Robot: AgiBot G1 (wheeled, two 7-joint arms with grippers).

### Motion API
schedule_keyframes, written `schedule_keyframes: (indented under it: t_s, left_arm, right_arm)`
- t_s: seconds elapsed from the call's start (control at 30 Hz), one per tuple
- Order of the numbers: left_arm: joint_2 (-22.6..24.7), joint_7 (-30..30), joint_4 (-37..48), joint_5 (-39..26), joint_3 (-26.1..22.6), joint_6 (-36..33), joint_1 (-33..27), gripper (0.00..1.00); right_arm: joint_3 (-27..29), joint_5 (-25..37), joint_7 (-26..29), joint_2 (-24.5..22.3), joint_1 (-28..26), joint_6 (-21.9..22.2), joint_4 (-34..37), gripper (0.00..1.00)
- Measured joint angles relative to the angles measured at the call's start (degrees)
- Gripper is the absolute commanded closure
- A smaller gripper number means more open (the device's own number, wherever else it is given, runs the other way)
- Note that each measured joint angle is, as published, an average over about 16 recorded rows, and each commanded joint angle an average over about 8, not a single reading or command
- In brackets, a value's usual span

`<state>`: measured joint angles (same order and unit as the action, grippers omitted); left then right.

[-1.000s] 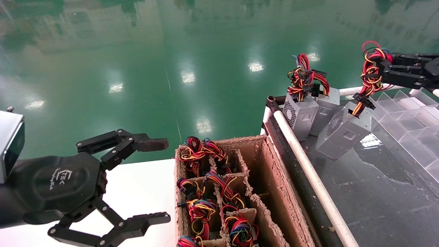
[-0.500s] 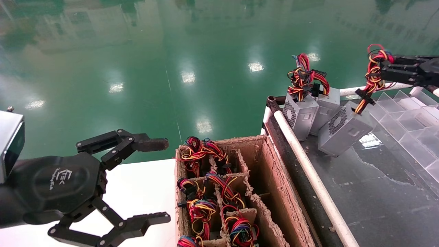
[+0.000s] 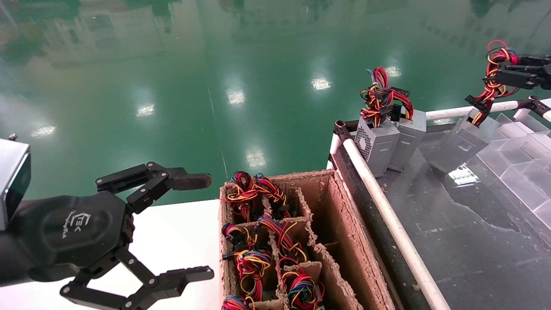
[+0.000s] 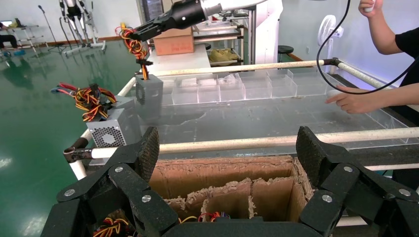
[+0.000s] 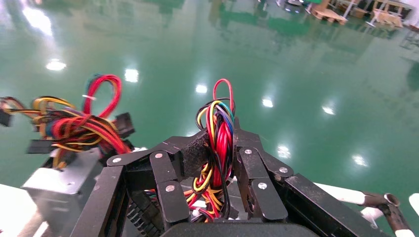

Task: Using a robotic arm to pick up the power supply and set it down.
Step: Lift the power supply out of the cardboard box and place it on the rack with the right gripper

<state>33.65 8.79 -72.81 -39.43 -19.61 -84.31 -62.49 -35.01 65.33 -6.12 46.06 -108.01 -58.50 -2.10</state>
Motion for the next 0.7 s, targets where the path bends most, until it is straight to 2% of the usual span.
schedule_keyframes:
  t_s: [0.37, 0.7]
  left_arm:
    - [0.0, 0.0, 0.0, 0.0, 0.0, 0.0, 0.0, 0.0]
    - [0.0, 0.0, 0.0, 0.0, 0.0, 0.0, 0.0, 0.0]
  right_arm:
    - [-0.9, 1.3, -0.3, 5.1, -0.2, 7.0, 1.5, 1.0]
    - [-1.5, 2.2, -0.3, 9.8, -0.6, 9.7, 1.4, 1.0]
